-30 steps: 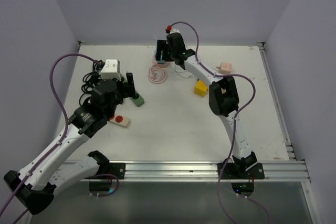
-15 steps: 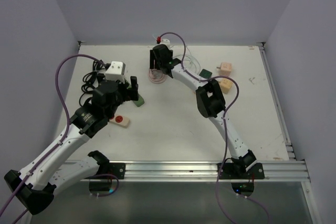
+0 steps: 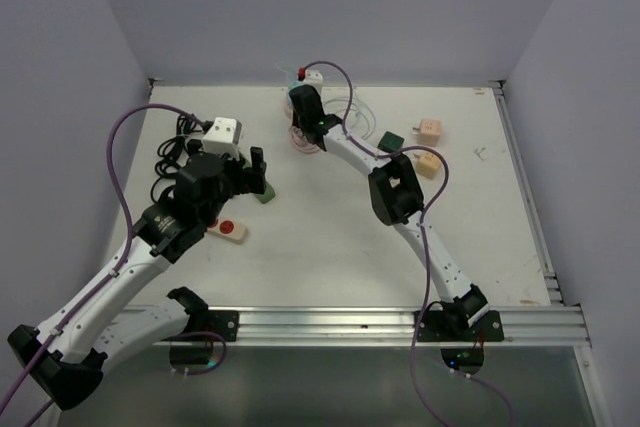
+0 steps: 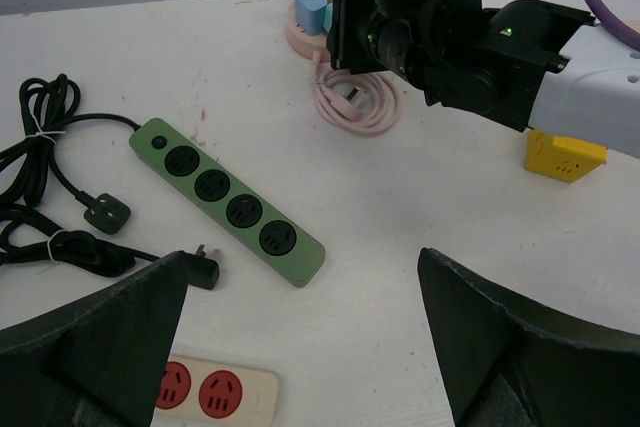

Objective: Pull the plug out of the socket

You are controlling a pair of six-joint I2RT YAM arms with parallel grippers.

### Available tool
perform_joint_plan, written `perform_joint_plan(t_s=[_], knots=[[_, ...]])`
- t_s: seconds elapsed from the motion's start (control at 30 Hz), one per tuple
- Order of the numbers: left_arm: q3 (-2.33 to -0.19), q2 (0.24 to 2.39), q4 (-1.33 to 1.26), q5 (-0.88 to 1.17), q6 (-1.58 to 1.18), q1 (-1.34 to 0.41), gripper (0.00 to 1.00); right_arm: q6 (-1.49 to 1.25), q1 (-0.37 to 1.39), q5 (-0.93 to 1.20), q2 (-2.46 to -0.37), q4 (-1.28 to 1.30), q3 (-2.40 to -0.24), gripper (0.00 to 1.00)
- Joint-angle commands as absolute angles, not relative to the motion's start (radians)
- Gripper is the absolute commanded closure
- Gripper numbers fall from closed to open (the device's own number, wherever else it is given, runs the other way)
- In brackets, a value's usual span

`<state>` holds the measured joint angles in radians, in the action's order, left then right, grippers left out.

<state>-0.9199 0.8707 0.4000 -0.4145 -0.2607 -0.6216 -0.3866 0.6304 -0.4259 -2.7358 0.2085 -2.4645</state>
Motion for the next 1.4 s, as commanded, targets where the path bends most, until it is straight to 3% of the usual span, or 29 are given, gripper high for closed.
perform_joint_plan(t_s=[0.0, 0.1, 0.27, 0.67, 0.77, 0.87, 0.9, 1.07, 1.37], knots=[[-0.93, 0.861, 0.397, -0.385, -0.23, -0.606, 0.0, -0.357, 0.635, -0.397, -2.729, 0.127, -2.462, 0.75], [-0.928, 0.857, 0.391, -0.37, -0.23, -0.595, 0.0, -0.318, 0.646, -0.396, -2.66, 0.098, -2.358, 0.88], [-0.923, 0.857, 0.385, -0.342, -0.229, -0.583, 0.0, -0.233, 0.678, -0.379, -2.433, -0.063, -2.029, 1.0], [-0.916, 0.868, 0.387, -0.371, -0.233, -0.574, 0.01, -0.259, 0.724, -0.241, -2.076, -0.113, -1.551, 1.0], [-0.914, 0.87, 0.388, -0.373, -0.233, -0.574, 0.0, -0.258, 0.726, -0.241, -2.036, -0.126, -1.497, 0.84], [-0.913, 0.87, 0.388, -0.373, -0.235, -0.574, 0.0, -0.247, 0.723, -0.236, -2.072, -0.055, -1.572, 0.51], [-0.91, 0.87, 0.388, -0.374, -0.233, -0.575, 0.0, -0.244, 0.724, -0.233, -2.092, -0.034, -1.6, 0.48], [-0.908, 0.871, 0.39, -0.383, -0.232, -0.575, 0.0, -0.212, 0.723, -0.245, -2.227, 0.055, -1.784, 0.38], [-0.91, 0.874, 0.39, -0.387, -0.23, -0.575, 0.0, -0.153, 0.716, -0.287, -2.439, 0.156, -2.026, 0.36]])
